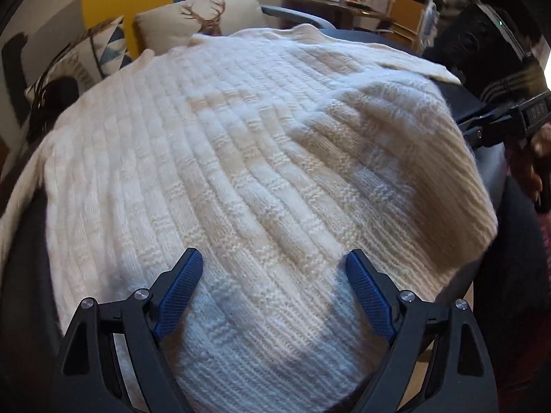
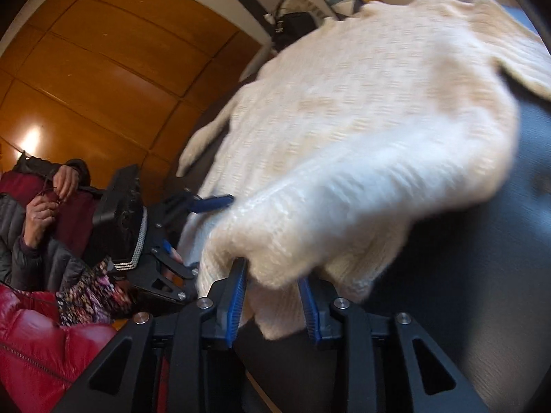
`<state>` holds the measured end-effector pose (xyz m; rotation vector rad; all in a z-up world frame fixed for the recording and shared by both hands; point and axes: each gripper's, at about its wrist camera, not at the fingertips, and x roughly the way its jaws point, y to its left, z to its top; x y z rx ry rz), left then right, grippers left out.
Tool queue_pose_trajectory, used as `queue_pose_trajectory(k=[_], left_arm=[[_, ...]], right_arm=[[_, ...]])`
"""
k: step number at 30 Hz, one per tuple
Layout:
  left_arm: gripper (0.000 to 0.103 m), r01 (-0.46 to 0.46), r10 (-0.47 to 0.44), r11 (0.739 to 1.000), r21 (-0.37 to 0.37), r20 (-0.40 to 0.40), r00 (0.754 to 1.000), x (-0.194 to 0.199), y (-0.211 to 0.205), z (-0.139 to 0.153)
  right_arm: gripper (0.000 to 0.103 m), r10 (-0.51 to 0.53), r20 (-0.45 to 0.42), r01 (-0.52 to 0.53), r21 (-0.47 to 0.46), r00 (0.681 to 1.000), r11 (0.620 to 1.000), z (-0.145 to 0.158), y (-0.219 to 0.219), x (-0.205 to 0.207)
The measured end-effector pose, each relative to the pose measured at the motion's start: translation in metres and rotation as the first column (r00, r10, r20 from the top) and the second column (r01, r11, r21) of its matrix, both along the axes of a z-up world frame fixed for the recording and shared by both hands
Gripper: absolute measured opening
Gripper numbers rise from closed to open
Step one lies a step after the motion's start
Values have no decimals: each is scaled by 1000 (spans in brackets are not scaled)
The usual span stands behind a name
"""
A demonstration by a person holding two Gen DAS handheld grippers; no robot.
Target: Fold clothes
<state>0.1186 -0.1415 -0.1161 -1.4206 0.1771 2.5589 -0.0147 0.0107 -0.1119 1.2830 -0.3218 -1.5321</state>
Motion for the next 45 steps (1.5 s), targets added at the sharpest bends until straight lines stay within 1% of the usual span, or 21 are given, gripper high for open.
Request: queue_pose_trajectory(k=[2,4,6,10,13,15,16,18,20,22,24,25,28,30,31,33,35,36,38,42,45], left_arm=[[89,15,-15,1000,-23,-7,1000,2,3,0],[89,14,-14,1000,-18,2,1000,1,2,0],[89,18,-18,1000,-16,3,1000,0,2,0],[91,25,-25,1000,-15,7,1000,-2,0,0],[91,31,-30,999,-19,7,1000,-2,0,-1],[92,32,-32,999,-23,6,999,-2,0,-1],[92,30,-30,999,-28,6,1000,-1,0,0],[92,24,-23,999,-42,6,1000,-1,2,2],[92,24,-25,997,-68,-9,1000,3,3,5],[92,31,-35,994,-100,-38,999,9,5,9],[92,28,-37,991,-130,-65,997,12,5,11],[92,19,-30,990,-140,-76,997,13,3,12],[92,-25,14,992,-126,-86,996,14,-8,13],[92,-62,53,992,-112,-85,995,16,-17,12],[92,-85,75,990,-109,-85,994,17,-22,11],[92,-124,117,987,-97,-82,990,19,-29,7],[92,-154,149,987,-56,-82,985,21,-34,4],[92,-168,164,985,-39,-82,983,21,-35,3],[96,-190,187,982,-22,-90,978,21,-34,1],[97,-200,194,979,-43,-120,974,23,-31,-1],[98,-194,190,980,-32,-107,976,27,-39,-1]], right_arm=[[10,-16,94,22,-57,995,998,-7,-1,-5],[6,-23,136,41,-131,990,991,-1,6,-7],[6,-48,124,69,-173,991,982,17,23,-6],[5,-130,39,135,-155,991,979,58,74,-1],[5,-183,-36,182,-25,983,983,69,102,2],[4,-213,-97,224,111,972,968,62,112,4],[4,-207,-156,237,213,966,948,55,113,6],[8,-165,-292,276,399,942,874,44,109,13],[10,-143,-326,273,397,934,876,45,104,23],[23,-179,-353,292,298,918,909,60,96,34],[25,-207,-429,342,268,879,901,75,80,44],[28,-200,-443,340,261,874,904,80,69,46],[27,-139,-270,186,157,953,970,70,44,41],[26,-150,-136,162,79,979,984,58,36,38],[27,-156,-129,169,94,979,981,53,32,38],[30,-147,-230,201,232,962,952,48,24,44],[40,-63,-403,252,435,913,864,44,12,57],[41,-23,-453,278,504,891,818,41,7,62],[41,11,-439,264,560,898,785,32,-1,68],[41,-56,-357,254,538,932,804,21,-13,68],[39,-14,-369,238,569,929,787,20,-12,70]])
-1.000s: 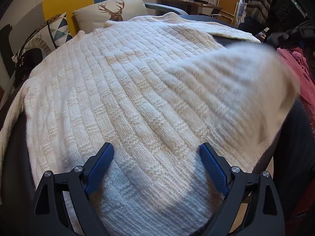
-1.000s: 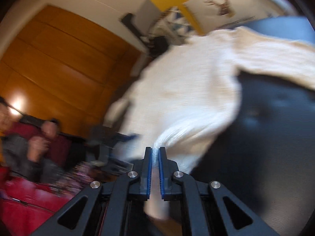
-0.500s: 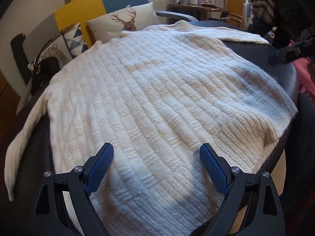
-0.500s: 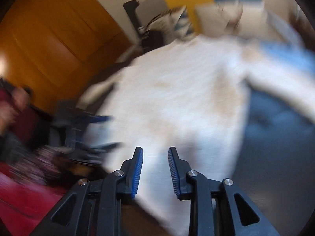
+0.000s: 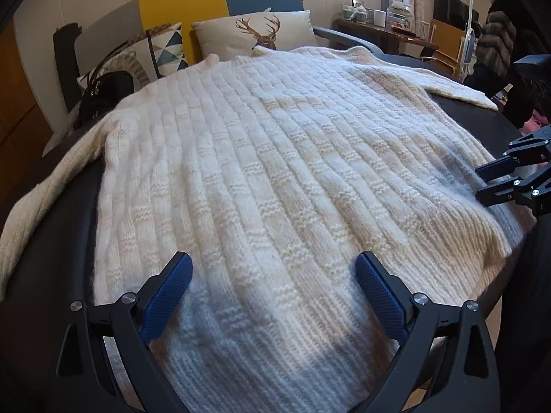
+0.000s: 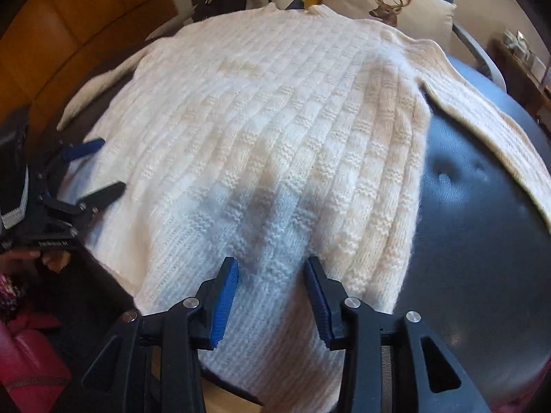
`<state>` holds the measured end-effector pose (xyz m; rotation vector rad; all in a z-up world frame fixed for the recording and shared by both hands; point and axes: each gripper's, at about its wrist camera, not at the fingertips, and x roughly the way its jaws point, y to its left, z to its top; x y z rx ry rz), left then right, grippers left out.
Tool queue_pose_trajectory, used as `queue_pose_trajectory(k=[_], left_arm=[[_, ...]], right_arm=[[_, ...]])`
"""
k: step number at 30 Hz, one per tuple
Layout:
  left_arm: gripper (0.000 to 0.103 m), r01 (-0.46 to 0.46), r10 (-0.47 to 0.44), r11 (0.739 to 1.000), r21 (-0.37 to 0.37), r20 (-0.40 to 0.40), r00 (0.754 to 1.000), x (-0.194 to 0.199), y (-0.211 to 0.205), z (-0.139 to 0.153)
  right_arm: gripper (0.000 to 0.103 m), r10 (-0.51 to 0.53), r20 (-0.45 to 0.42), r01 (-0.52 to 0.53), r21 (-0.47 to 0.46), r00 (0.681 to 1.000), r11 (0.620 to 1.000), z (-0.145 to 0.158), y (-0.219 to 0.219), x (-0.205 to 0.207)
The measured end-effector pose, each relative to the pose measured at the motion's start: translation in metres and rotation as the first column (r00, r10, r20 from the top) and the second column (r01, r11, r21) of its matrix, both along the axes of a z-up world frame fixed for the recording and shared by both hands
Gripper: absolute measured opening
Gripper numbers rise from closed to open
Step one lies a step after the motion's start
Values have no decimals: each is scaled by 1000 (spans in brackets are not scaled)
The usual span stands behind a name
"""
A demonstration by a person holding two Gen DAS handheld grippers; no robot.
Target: Fold clothes
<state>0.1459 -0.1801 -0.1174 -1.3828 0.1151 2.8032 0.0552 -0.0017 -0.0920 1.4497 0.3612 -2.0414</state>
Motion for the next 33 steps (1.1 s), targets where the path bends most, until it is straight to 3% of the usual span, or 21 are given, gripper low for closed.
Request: queue_pose_trajectory(k=[4,9,12,15,17,19,21,23,28,33], left_arm=[[100,10,-11,1000,19,2,1000,8,-12,-1],[100,33,-33,999,26,20,999,9,-15,2],[100,68,-68,997,-20,-6,998,5,-12,19],[100,41,-53,992,-117,-100,994,-8,-13,38],[100,9,-20,992,-125,-90,996,-28,-21,36],[100,-14,9,991,-130,-40,999,-46,-27,23],[100,-37,38,991,-125,1,999,-57,-33,11],[100,-57,57,995,-82,0,998,-56,-38,8],[100,-102,102,995,-2,13,995,-51,-39,4],[100,-23,22,999,31,20,1000,-50,-16,4]], right_arm=[[39,11,-26,-9,61,1000,998,0,25,2],[39,33,-57,-30,53,998,998,-1,41,12],[39,85,-6,-85,37,996,996,15,31,3],[41,34,-140,-43,-63,990,997,52,21,-26],[41,22,-221,-29,-25,975,999,56,11,-59],[41,32,-233,-13,81,972,997,36,-2,-102],[41,19,-191,5,126,981,992,11,-13,-129],[41,9,-134,5,107,991,994,-10,-11,-139],[42,-25,-121,31,43,992,999,-22,13,-142],[43,-60,-103,69,95,993,993,-27,43,-141]])
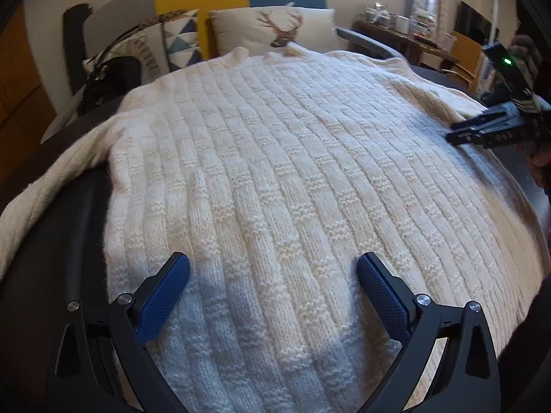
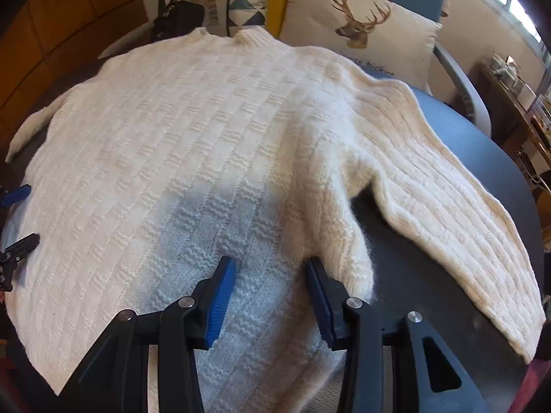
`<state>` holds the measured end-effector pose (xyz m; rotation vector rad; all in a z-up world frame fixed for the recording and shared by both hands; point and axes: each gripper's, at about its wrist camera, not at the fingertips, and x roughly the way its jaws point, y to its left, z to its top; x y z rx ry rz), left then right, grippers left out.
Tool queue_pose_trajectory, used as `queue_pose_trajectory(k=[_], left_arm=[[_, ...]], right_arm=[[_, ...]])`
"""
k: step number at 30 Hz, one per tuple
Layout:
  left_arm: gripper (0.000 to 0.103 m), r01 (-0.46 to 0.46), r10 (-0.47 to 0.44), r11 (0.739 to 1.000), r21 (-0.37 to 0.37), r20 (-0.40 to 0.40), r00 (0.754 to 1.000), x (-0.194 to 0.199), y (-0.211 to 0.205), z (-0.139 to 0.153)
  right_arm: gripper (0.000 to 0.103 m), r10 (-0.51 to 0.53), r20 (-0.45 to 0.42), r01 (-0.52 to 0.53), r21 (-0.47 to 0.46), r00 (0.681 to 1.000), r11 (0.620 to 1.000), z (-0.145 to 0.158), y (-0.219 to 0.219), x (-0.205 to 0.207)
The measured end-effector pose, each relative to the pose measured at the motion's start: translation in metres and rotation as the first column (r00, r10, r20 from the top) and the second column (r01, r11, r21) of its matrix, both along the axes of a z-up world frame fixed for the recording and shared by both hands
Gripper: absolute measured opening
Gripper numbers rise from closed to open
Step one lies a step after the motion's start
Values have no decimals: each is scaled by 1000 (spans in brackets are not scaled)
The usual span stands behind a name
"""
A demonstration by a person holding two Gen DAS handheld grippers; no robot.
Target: Fold clothes
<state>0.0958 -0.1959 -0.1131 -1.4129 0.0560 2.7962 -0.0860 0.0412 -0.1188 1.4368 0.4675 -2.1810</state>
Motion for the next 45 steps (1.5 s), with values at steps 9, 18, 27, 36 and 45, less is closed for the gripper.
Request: queue_pose_trajectory(k=[9,18,27,36,45], left_arm=[[99,-29,35,997,66,-83,996,9,-48,38],[100,-395,365,905,-157,-188,912,43,-223,85],[100,-528,488,783,-330,-201,849,92,-352,82],[100,-342,304,836,-428,-157,940,103,-372,64],[100,-79,64,877,-473,-48,997,73,-364,37]], right_arm=[[45,25,-54,-23,34,998,999,26,-33,9],[44,262,-73,-256,82,962,963,-7,-124,39],[44,273,-43,-276,-208,961,938,22,-191,25],[44,188,-62,-197,-204,980,959,14,-301,-8],[46,164,-7,-164,-84,986,983,-12,-318,-29]])
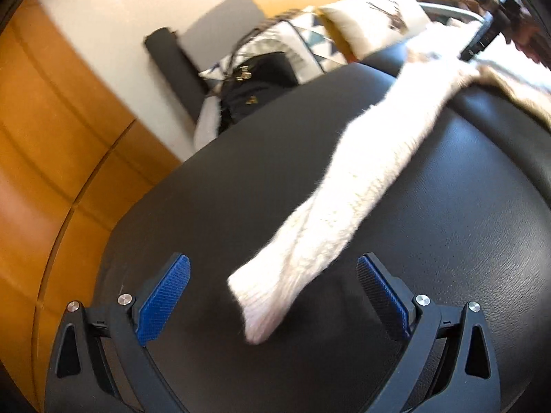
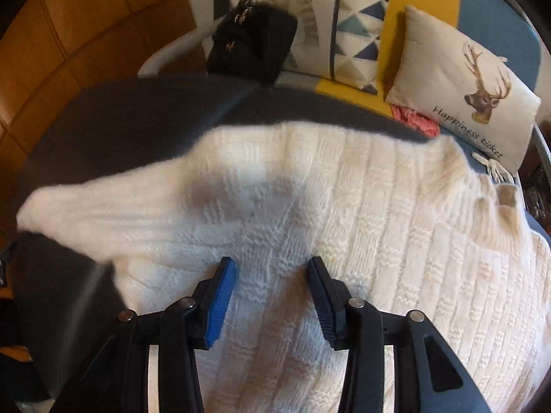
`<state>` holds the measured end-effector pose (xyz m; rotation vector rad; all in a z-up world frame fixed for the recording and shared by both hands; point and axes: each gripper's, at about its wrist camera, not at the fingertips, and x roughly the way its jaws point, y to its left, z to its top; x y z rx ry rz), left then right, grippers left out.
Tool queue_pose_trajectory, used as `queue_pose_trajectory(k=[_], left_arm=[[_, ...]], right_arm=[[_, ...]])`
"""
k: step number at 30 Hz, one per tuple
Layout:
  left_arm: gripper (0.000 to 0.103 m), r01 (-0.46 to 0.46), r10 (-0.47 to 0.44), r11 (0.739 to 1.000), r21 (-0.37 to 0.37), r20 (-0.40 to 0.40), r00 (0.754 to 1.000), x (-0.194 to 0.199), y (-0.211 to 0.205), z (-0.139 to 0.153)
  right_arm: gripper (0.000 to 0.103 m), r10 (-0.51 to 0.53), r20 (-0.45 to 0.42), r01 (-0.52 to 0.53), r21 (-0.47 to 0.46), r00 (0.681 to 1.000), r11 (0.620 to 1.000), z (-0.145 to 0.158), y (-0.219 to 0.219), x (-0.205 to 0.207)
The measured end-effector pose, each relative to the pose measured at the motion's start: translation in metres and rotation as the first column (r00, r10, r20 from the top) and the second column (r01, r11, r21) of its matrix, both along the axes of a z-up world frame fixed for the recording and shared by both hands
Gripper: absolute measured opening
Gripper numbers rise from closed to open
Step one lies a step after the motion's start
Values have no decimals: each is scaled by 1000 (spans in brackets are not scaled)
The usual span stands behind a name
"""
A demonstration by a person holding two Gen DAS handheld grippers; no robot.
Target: Fold clothes
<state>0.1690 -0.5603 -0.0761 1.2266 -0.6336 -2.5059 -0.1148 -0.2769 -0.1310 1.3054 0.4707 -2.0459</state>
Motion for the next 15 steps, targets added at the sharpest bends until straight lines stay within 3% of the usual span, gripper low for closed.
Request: queue_pose_trajectory(k=[4,6,10,14,15], left_arm=[[100,104,-110,993,52,120,987,-4,-3,-14],[100,133,-140,989,59,137,981,1,-8,-17],[100,112,-117,993,48,94,989,4,-28,-14],[98,82,-84,986,143,14,996,-2,-47,-7],[86,85,-87,985,153,7,996,-4,-48,-8]], right_arm=[[47,6,4,-7,50,1000,999,0,-7,-2],[47,-3,16,3,45,1000,999,-1,-7,-3],[48,-11,17,10,34,1000,999,-3,-6,-4],[48,-17,16,17,49,1000,999,-4,-10,-4],[48,-18,17,17,48,1000,999,-3,-10,-4]])
